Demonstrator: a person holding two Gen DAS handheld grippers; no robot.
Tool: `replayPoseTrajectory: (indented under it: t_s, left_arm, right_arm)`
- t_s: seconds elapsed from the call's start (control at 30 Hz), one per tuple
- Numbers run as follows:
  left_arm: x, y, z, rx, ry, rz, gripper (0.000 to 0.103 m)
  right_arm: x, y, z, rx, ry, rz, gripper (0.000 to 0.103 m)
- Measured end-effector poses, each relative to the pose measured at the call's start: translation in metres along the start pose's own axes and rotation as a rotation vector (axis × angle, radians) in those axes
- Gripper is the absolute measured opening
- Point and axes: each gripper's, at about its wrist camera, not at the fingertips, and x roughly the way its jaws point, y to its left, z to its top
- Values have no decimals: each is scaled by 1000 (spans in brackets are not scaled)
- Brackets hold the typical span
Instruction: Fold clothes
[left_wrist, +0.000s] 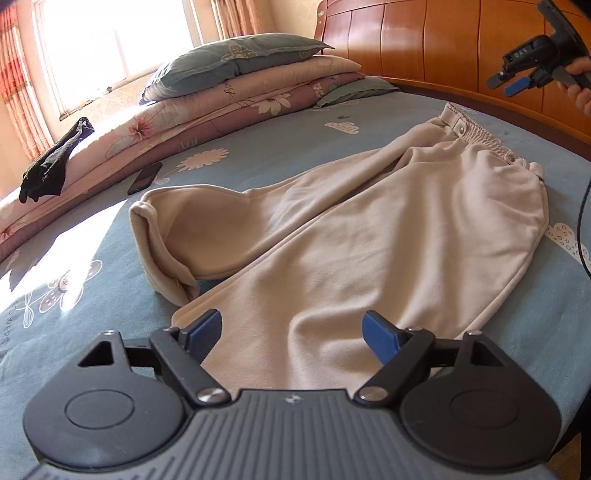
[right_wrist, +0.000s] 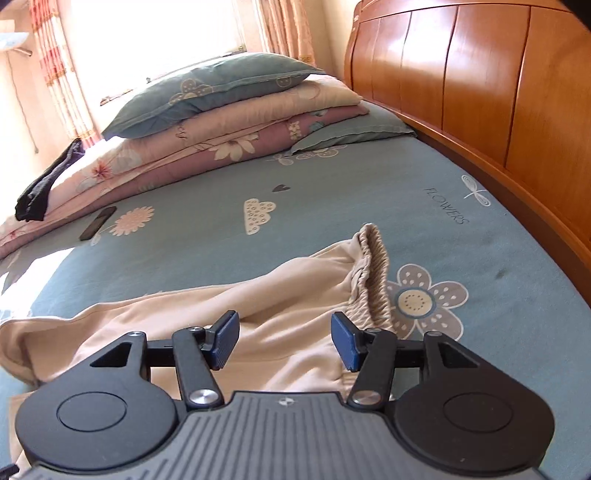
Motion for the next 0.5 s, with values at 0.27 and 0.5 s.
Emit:
replayPoseTrajectory:
  t_s: [0.27,0.5]
  left_arm:
    - [5,99,-32,-450,83,-136,83]
    - [55,118,-85,-832,157,-346,83]
  right_arm:
    - [-34,76,-72,-138,42,166,65]
    - [-29,126,-125,-143,104,270,65]
